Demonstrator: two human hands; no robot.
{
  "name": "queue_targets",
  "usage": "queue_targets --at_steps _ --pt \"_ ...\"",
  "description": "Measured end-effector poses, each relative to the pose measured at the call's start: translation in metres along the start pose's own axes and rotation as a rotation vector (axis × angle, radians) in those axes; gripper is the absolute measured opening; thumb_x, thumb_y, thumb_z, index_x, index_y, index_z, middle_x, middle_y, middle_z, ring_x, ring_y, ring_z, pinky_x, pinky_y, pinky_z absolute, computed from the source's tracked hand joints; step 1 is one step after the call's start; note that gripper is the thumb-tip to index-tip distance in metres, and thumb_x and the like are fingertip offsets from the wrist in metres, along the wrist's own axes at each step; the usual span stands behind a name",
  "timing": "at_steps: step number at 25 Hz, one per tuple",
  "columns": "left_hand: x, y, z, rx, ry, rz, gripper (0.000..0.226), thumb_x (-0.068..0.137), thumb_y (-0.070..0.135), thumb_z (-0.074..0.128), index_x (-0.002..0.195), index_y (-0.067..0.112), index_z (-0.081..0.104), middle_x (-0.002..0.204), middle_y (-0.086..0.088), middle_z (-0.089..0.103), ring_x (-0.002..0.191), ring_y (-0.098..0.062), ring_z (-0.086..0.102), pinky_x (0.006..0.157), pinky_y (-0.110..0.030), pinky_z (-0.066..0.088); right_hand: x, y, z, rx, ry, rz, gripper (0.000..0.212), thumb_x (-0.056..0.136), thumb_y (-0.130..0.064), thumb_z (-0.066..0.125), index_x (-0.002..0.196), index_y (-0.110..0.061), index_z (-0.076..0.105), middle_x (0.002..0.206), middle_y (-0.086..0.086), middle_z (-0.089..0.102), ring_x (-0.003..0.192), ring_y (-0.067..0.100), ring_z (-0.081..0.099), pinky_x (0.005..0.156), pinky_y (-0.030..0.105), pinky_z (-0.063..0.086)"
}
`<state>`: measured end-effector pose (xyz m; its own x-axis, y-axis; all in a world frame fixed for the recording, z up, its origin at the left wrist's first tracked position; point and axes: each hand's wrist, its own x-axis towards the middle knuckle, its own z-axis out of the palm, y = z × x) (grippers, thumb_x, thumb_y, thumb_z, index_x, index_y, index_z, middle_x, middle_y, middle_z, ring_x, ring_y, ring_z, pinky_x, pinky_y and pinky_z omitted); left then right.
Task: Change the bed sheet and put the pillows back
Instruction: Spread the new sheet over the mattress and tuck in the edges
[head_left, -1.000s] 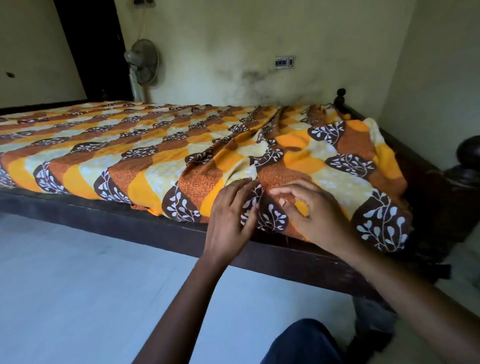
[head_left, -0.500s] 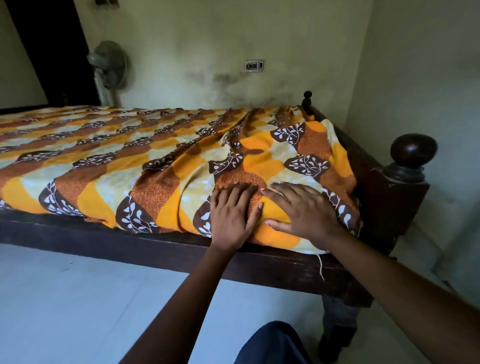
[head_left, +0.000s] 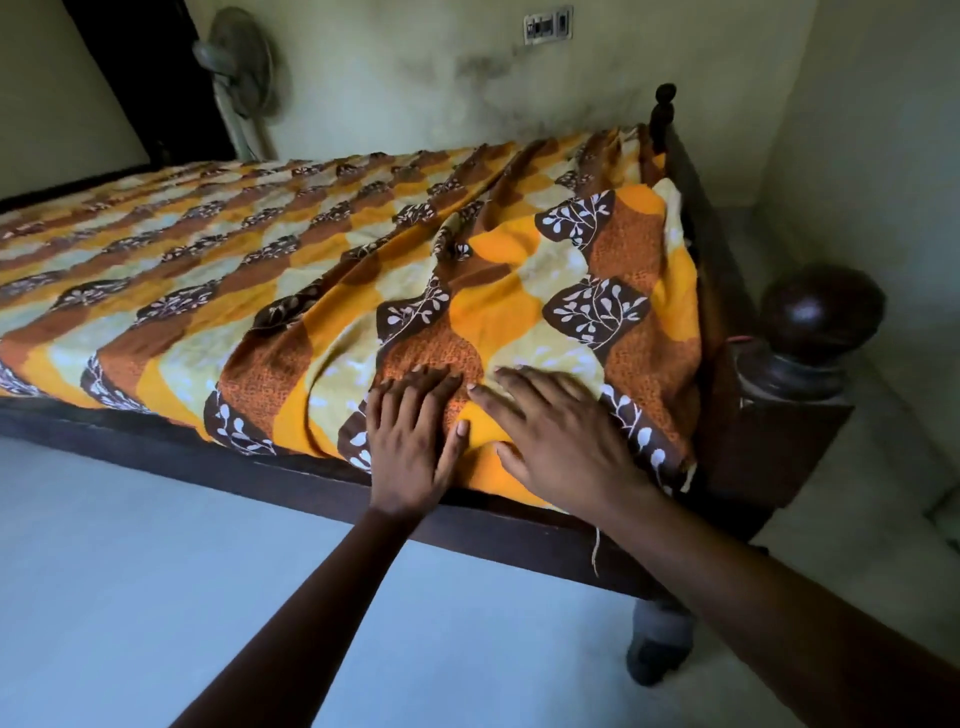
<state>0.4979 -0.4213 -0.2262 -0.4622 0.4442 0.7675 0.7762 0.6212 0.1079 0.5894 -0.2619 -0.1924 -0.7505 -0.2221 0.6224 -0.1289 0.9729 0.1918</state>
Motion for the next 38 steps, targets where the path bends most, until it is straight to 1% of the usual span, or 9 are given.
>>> queue_targets --at_steps 6,10,13,17,21,24,28,32,38 --pt "0.005 0.013 -0.032 -0.040 -0.352 -0.092 0.058 0.095 0.052 0.025 0.138 0.017 0.041 0.141 -0.003 0.045 0.135 -0.022 0.034 0.113 -0.047 0.019 0.003 0.003 -0.036 0.172 -0.253 0.105 0.051 0.075 -0.019 0.039 0.121 -0.023 0.061 0.124 0.003 0.061 0.113 0.022 0.059 0.093 0.035 0.050" --pt "0.026 0.018 -0.073 -0.218 -0.706 -0.250 0.069 0.092 0.063 0.018 0.140 0.018 0.041 0.147 -0.003 0.038 0.140 -0.020 0.026 0.112 -0.051 0.023 0.028 0.002 -0.078 0.333 -0.575 0.203 0.057 0.064 -0.011 0.069 0.121 -0.017 0.061 0.123 0.004 0.061 0.111 0.023 0.061 0.088 0.033 0.052" --pt "0.062 0.040 -0.131 -0.469 -0.801 -0.504 0.072 0.088 0.068 0.025 0.132 0.018 0.051 0.141 -0.005 0.046 0.127 -0.020 0.046 0.107 -0.044 0.035 0.066 0.006 -0.135 0.404 -0.701 0.320 0.059 0.077 -0.012 0.062 0.135 -0.015 0.047 0.132 0.005 0.054 0.118 0.025 0.054 0.092 0.036 0.048" --pt "0.122 0.073 -0.199 -0.695 -0.768 -0.761 0.033 0.094 0.020 0.053 0.126 0.014 0.055 0.129 -0.005 0.056 0.103 -0.005 0.052 0.086 -0.015 0.038 0.108 0.026 -0.202 0.455 -0.768 0.506 0.054 0.088 -0.018 0.054 0.140 -0.017 0.038 0.137 0.006 0.047 0.123 0.024 0.047 0.098 0.034 0.041" --pt "0.157 0.094 -0.214 -0.813 -0.716 -0.969 0.027 0.095 0.017 0.049 0.121 0.015 0.060 0.123 -0.002 0.060 0.103 -0.009 0.053 0.081 -0.015 0.036 0.122 0.068 -0.239 0.509 -0.766 0.617 0.046 0.089 -0.013 0.055 0.134 -0.014 0.046 0.135 0.008 0.050 0.120 0.024 0.052 0.094 0.031 0.046" --pt "0.175 0.118 -0.203 -0.846 -0.691 -0.960 0.025 0.096 0.014 0.049 0.117 0.012 0.063 0.121 -0.002 0.061 0.096 -0.009 0.054 0.078 -0.014 0.036 0.123 0.107 -0.248 0.519 -0.758 0.647 0.042 0.090 -0.011 0.054 0.132 -0.013 0.049 0.128 0.008 0.055 0.111 0.022 0.057 0.085 0.023 0.043" --pt "0.201 0.151 -0.156 -0.837 -0.671 -0.999 0.025 0.094 0.010 0.051 0.116 0.007 0.062 0.118 -0.006 0.064 0.094 -0.013 0.058 0.070 -0.007 0.038 0.126 0.173 -0.236 0.556 -0.765 0.681 0.041 0.089 -0.009 0.054 0.130 -0.014 0.051 0.127 0.009 0.054 0.109 0.020 0.056 0.086 0.028 0.046" --pt "0.246 0.194 -0.092 -0.720 -0.638 -1.089 0.024 0.092 0.008 0.054 0.114 0.004 0.063 0.114 -0.011 0.066 0.106 -0.025 0.062 0.078 -0.017 0.040 0.131 0.261 -0.214 0.635 -0.845 0.586 0.042 0.090 -0.009 0.054 0.132 -0.013 0.049 0.130 0.008 0.052 0.113 0.020 0.055 0.090 0.027 0.046" --pt "0.308 0.234 0.002 -0.580 -0.556 -1.287 0.033 0.088 0.027 0.061 0.118 0.014 0.059 0.107 -0.009 0.068 0.096 -0.027 0.065 0.082 -0.037 0.052 0.150 0.360 -0.171 0.740 -0.896 0.483 0.040 0.091 -0.007 0.052 0.130 -0.014 0.052 0.129 0.008 0.054 0.112 0.019 0.056 0.084 0.019 0.040"
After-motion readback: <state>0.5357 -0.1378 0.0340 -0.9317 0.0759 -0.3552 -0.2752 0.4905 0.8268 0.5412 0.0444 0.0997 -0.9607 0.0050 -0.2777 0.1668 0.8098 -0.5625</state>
